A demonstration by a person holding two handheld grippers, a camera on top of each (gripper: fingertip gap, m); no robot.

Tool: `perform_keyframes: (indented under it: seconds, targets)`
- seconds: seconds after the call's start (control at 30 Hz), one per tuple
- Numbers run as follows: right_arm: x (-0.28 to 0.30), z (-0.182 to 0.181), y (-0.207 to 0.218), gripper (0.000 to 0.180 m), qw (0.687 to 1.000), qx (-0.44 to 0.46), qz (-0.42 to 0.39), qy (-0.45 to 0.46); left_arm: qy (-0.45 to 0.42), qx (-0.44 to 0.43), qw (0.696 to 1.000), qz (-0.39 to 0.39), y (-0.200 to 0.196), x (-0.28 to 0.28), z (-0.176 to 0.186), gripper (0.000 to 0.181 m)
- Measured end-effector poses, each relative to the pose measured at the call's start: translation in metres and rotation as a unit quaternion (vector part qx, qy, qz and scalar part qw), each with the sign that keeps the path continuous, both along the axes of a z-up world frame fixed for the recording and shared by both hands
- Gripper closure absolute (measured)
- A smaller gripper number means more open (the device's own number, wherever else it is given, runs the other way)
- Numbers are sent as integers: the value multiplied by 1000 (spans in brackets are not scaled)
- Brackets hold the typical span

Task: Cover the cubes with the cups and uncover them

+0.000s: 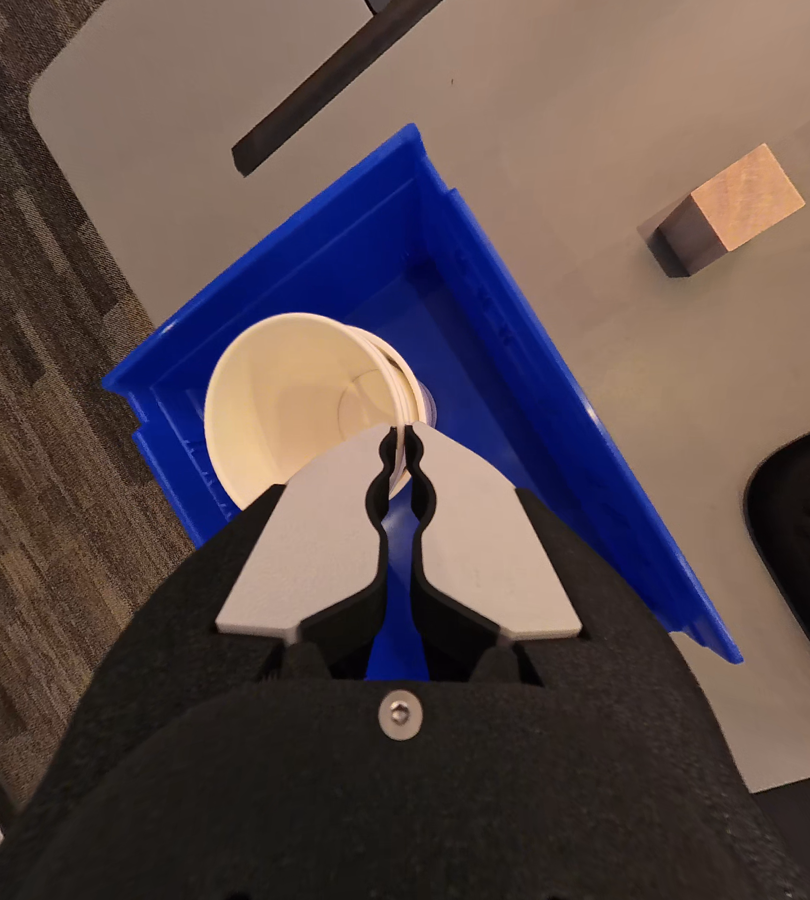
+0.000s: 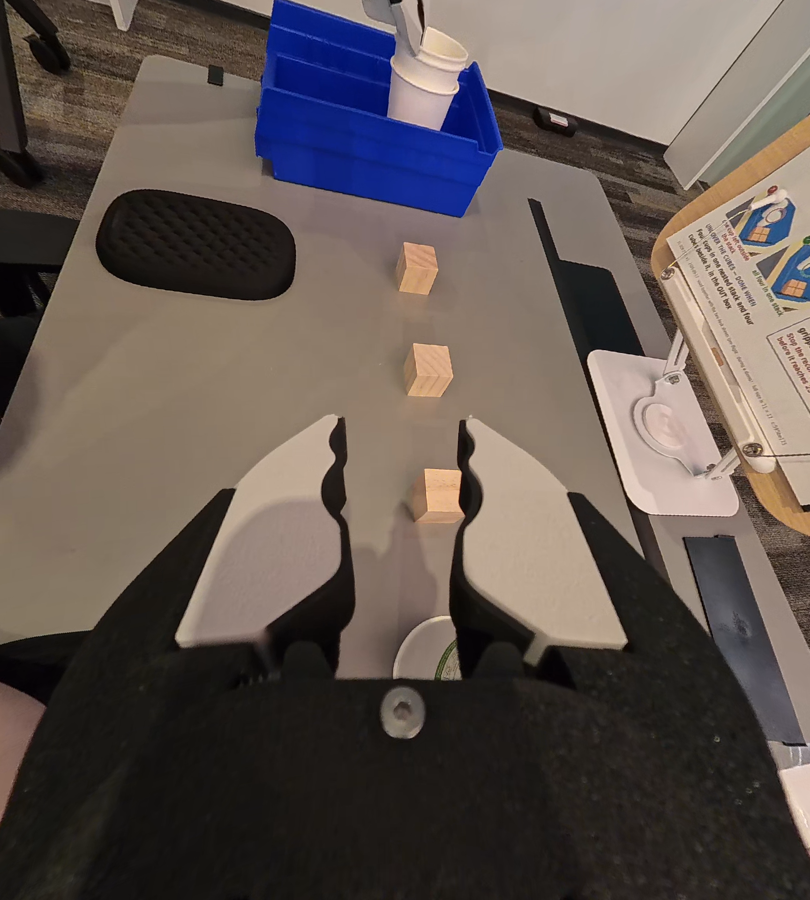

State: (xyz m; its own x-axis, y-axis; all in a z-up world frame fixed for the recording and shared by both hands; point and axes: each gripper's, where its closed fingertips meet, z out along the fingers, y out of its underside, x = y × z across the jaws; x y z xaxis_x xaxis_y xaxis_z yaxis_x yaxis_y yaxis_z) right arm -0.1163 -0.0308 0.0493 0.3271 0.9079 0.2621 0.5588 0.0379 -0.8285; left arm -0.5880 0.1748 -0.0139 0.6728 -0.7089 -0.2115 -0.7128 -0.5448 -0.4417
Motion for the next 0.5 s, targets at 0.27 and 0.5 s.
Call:
perform_keyframes:
  seconds: [0.27,0.5]
  targets:
    - [2,-3,0,137,1000,-5,-2,-5,-5,-42,999,20,-4,6,-17,167]
    - [3,-6,-1,139,1000,-11,-1,-7,-5,-51,998,27,-1,7,-19,177]
